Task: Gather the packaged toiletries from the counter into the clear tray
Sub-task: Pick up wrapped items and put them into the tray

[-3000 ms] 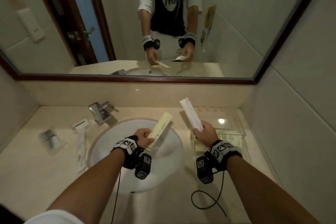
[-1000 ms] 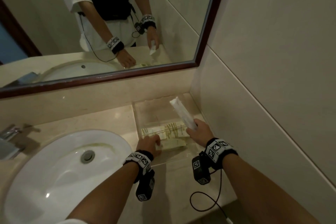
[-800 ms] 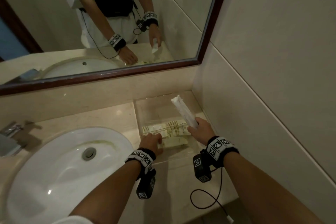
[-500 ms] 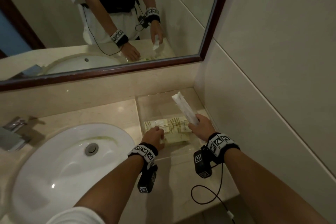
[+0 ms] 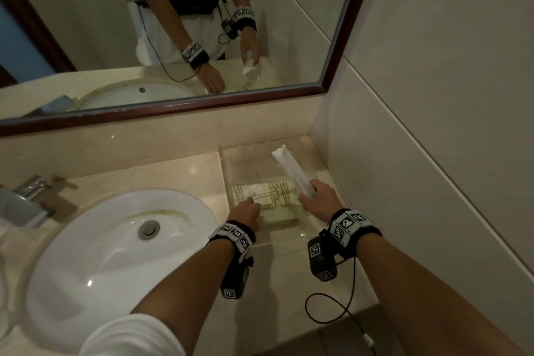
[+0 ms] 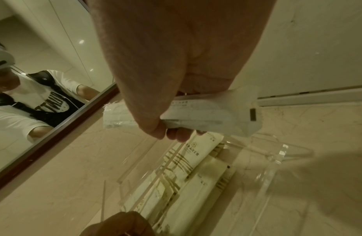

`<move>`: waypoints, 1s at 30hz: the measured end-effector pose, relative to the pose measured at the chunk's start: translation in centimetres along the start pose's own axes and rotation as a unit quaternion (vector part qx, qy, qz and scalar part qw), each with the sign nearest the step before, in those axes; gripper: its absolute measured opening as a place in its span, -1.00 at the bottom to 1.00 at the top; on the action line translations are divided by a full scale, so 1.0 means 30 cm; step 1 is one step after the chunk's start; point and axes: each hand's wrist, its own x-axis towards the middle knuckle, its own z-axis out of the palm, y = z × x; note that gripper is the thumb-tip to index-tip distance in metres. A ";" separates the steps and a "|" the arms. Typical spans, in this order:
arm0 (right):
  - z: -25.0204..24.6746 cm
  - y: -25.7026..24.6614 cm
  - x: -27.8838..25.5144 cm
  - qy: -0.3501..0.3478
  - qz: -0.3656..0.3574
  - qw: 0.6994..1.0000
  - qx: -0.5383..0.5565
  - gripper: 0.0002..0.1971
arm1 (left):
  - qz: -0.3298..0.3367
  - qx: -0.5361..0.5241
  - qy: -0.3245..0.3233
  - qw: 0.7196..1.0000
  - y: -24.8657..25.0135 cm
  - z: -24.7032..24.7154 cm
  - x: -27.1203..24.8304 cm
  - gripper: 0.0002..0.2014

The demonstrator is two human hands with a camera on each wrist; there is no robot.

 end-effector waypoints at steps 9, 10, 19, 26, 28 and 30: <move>-0.006 0.001 -0.036 -0.092 -0.011 0.990 -0.104 -0.89 | -0.056 -0.116 0.046 0.991 -0.056 -0.047 -0.048 -0.82; -0.001 0.001 -0.039 -0.106 -0.015 0.987 -0.120 -0.90 | -0.060 -0.131 0.057 0.988 -0.077 -0.056 -0.063 -0.82; 0.133 0.001 -0.038 -0.171 -0.054 0.926 -0.331 -0.80 | -0.164 -0.207 0.113 0.958 -0.246 -0.138 -0.214 -0.92; 0.220 0.022 -0.044 -0.200 -0.069 0.909 -0.358 -0.74 | -0.196 -0.229 0.115 0.947 -0.295 -0.135 -0.296 -0.93; 0.226 0.028 -0.047 -0.184 -0.069 0.911 -0.363 -0.72 | -0.197 -0.232 0.117 0.945 -0.300 -0.132 -0.312 -0.91; 0.227 0.031 -0.050 -0.166 -0.073 0.914 -0.362 -0.70 | -0.198 -0.232 0.119 0.945 -0.302 -0.130 -0.324 -0.90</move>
